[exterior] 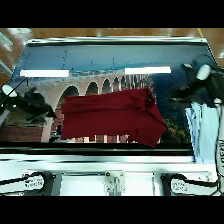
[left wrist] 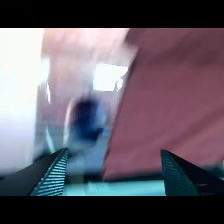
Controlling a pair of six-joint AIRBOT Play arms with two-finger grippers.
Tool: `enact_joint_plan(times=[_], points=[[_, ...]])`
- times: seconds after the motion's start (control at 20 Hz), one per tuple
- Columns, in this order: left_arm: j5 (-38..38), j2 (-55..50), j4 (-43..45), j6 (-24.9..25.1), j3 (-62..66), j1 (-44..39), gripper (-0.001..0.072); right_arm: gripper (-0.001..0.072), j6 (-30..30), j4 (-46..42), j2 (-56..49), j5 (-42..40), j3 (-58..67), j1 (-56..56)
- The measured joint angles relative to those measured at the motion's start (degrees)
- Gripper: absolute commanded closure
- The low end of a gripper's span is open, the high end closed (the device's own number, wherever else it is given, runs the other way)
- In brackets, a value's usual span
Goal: Fold the shirts.
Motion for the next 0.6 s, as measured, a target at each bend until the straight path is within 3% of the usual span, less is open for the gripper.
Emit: enact_joint_plan(times=[0.3,0.6], points=[[3.91,2.03,-8.83,4.76,-15.76,4.63,0.0031,0.0115,-1.73,16.31,4.68,1.84,-17.05,-12.2],[6.99,-0.11,-14.53,6.38,-19.87,3.17,0.0046,0.0114,-2.21,22.05,5.49,-1.07,-21.7,-14.45]])
